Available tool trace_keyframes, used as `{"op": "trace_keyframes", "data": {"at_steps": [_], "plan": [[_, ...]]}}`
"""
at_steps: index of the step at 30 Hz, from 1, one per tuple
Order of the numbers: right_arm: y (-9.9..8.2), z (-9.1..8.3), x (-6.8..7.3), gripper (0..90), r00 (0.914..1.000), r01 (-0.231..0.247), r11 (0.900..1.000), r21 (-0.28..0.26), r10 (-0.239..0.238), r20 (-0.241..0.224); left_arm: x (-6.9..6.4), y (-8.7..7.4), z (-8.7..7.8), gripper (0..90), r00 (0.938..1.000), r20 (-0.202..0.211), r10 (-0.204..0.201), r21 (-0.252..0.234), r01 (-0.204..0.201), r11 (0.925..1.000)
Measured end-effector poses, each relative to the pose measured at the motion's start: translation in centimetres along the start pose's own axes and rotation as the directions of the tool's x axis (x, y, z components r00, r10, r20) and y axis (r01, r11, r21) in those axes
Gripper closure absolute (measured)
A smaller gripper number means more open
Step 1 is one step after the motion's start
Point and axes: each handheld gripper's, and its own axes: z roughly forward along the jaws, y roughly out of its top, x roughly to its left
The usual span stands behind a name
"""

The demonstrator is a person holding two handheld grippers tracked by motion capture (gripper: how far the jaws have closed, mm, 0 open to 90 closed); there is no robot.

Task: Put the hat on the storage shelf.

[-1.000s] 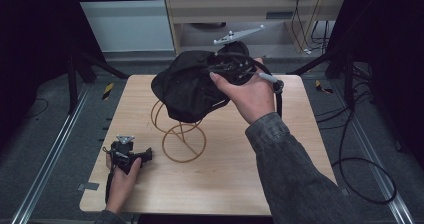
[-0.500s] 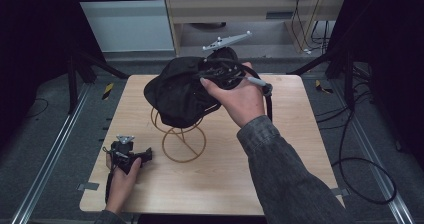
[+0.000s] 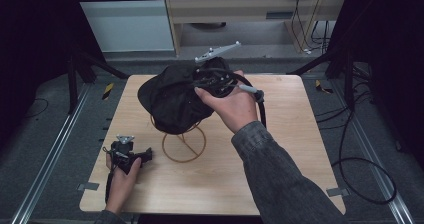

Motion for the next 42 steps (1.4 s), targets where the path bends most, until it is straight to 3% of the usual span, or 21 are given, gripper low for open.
{"op": "trace_keyframes", "data": {"at_steps": [6,19,27,42], "plan": [[-0.9,0.8,0.0,85.7,1.0000,-0.001,0.9994,0.034,0.001,-0.006,0.0,0.0,0.0,0.0,1.0000,0.001,0.000,0.001,0.000,1.0000],[-1.9,1.6,-0.1,85.6,0.9997,-0.015,0.9986,0.052,0.016,-0.018,0.0,0.0,0.0,0.0,1.0000,0.000,-0.002,0.000,0.002,1.0000],[-2.8,2.9,0.2,84.1,1.0000,0.005,0.9954,0.096,-0.005,-0.002,0.0,0.0,0.0,0.0,1.0000,0.003,-0.002,0.000,0.002,1.0000],[-3.1,4.4,0.4,82.5,0.9999,0.009,0.9943,0.106,-0.010,0.007,0.0,0.0,0.0,0.0,1.0000,0.003,-0.001,0.001,0.001,1.0000]]}}
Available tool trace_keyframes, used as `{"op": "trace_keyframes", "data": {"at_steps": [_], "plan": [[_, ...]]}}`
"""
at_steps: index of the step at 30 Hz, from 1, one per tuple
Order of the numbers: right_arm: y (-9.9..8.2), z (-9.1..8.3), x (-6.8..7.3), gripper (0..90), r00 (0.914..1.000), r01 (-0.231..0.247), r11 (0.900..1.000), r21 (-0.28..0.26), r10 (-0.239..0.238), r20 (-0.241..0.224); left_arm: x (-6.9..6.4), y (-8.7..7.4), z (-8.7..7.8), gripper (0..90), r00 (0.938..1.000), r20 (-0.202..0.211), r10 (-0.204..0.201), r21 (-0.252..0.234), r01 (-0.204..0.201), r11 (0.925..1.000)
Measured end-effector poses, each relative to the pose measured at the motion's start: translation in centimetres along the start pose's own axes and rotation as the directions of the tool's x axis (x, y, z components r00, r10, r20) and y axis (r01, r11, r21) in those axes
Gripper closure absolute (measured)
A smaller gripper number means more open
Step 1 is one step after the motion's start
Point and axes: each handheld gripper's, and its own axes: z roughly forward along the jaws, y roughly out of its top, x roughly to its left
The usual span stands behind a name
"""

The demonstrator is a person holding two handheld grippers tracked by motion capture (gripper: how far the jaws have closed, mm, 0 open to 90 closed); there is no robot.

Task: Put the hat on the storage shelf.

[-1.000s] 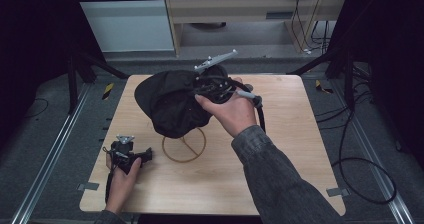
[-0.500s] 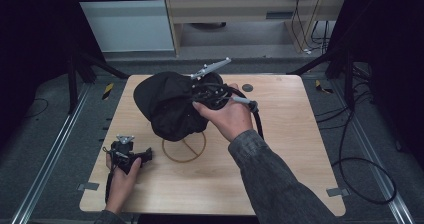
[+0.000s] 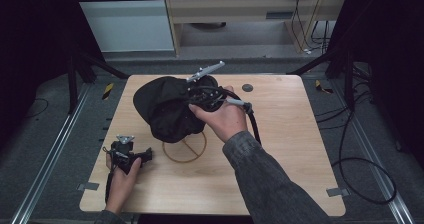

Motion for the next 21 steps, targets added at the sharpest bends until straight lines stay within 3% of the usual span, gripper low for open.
{"op": "trace_keyframes", "data": {"at_steps": [7,13,16,21], "plan": [[0.0,0.1,-0.1,80.7,1.0000,-0.006,1.0000,-0.001,0.006,0.003,0.0,0.0,0.0,0.0,1.0000,0.000,-0.001,0.000,0.001,1.0000],[0.0,0.1,-0.2,75.0,0.9999,-0.010,0.9999,-0.003,0.010,0.011,0.0,0.0,0.0,0.0,1.0000,-0.001,0.000,0.000,0.000,1.0000],[-0.1,-0.2,-0.4,68.0,0.9997,-0.015,0.9999,-0.006,0.015,0.020,0.0,0.0,0.0,0.0,1.0000,-0.002,0.000,0.000,0.000,1.0000],[-0.4,-0.9,-0.5,65.5,0.9995,-0.029,0.9994,-0.021,0.029,0.007,0.0,0.0,0.0,0.0,1.0000,-0.002,0.000,-0.001,0.000,1.0000]]}}
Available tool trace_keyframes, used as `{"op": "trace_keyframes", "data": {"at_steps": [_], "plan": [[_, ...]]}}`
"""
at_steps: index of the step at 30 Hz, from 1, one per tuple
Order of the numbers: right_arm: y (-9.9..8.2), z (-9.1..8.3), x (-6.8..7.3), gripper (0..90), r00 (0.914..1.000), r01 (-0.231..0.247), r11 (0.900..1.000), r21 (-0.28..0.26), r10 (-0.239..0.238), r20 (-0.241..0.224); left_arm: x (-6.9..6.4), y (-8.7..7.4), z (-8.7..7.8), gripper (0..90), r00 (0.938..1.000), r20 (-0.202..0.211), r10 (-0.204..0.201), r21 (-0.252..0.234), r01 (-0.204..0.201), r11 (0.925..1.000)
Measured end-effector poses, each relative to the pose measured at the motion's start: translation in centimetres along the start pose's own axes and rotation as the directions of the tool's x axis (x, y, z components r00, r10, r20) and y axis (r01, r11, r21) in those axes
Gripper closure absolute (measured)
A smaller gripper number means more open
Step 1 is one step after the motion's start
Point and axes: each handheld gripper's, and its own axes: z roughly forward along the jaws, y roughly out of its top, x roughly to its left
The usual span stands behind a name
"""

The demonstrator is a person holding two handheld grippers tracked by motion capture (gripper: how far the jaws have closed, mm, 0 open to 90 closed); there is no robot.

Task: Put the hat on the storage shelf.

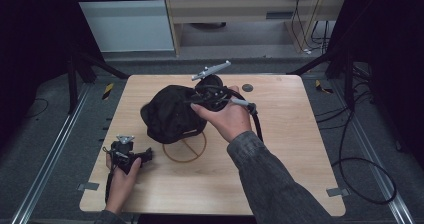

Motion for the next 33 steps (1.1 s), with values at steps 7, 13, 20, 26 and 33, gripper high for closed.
{"op": "trace_keyframes", "data": {"at_steps": [7,13,20,26,33], "plan": [[-0.7,-1.3,-0.7,63.7,0.9997,-0.024,0.9997,-0.008,0.024,-0.011,0.0,0.0,0.0,0.0,1.0000,0.000,0.000,0.000,0.000,1.0000],[-1.1,-1.8,-1.1,63.1,0.9992,-0.037,0.9992,-0.010,0.037,-0.013,0.0,0.0,0.0,0.0,1.0000,0.002,0.006,0.005,-0.006,1.0000],[-1.3,-2.3,-1.3,61.8,0.9991,-0.040,0.9991,-0.016,0.040,-0.013,0.0,0.0,0.0,0.0,1.0000,0.001,0.006,0.004,-0.006,1.0000],[-1.3,-2.5,-1.4,61.4,0.9991,-0.042,0.9989,-0.020,0.042,-0.012,0.0,0.0,0.0,0.0,1.0000,0.001,0.006,0.004,-0.006,1.0000],[-1.4,-2.8,-1.4,57.9,0.9991,-0.042,0.9989,-0.021,0.042,-0.006,0.0,0.0,0.0,0.0,1.0000,0.001,0.006,0.004,-0.006,1.0000]]}}
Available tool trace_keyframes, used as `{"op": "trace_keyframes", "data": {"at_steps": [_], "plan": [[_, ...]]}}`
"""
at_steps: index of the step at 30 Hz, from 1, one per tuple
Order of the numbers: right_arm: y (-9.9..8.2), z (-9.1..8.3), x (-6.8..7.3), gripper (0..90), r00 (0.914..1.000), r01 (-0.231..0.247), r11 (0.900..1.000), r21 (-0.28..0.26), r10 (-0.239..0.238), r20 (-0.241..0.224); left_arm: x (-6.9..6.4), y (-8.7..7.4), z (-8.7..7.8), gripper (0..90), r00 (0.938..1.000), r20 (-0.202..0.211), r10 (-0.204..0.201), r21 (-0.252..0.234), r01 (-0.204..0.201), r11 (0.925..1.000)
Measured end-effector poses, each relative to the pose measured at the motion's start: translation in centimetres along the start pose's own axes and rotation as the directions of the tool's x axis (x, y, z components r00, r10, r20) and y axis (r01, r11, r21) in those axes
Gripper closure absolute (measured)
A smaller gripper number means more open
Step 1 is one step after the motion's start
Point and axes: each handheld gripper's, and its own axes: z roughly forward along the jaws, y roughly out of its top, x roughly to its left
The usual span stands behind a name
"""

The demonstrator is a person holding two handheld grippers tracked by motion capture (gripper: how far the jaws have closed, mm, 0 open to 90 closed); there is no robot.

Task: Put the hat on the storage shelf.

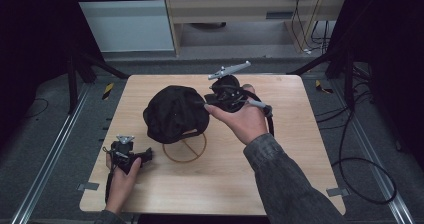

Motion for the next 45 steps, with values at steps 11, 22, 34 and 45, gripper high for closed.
{"op": "trace_keyframes", "data": {"at_steps": [11,22,34,45], "plan": [[-0.2,-0.5,-0.2,38.8,0.9998,0.005,1.0000,-0.006,-0.005,0.018,0.0,0.0,0.0,0.0,1.0000,0.000,0.000,0.000,0.000,1.0000],[-0.6,-1.9,-0.5,20.7,0.9982,0.010,0.9995,-0.030,-0.009,0.060,0.0,0.0,0.0,0.0,1.0000,0.000,0.000,0.000,0.000,1.0000],[-1.1,-3.1,-1.1,7.9,0.9952,0.025,0.9969,-0.074,-0.018,0.096,0.0,0.0,0.0,0.0,1.0000,0.000,0.000,0.000,0.000,1.0000],[-2.4,-4.7,-2.2,4.8,0.9906,0.027,0.9939,-0.107,-0.012,0.136,0.0,0.0,0.0,0.0,1.0000,0.000,0.000,0.000,0.000,1.0000]]}}
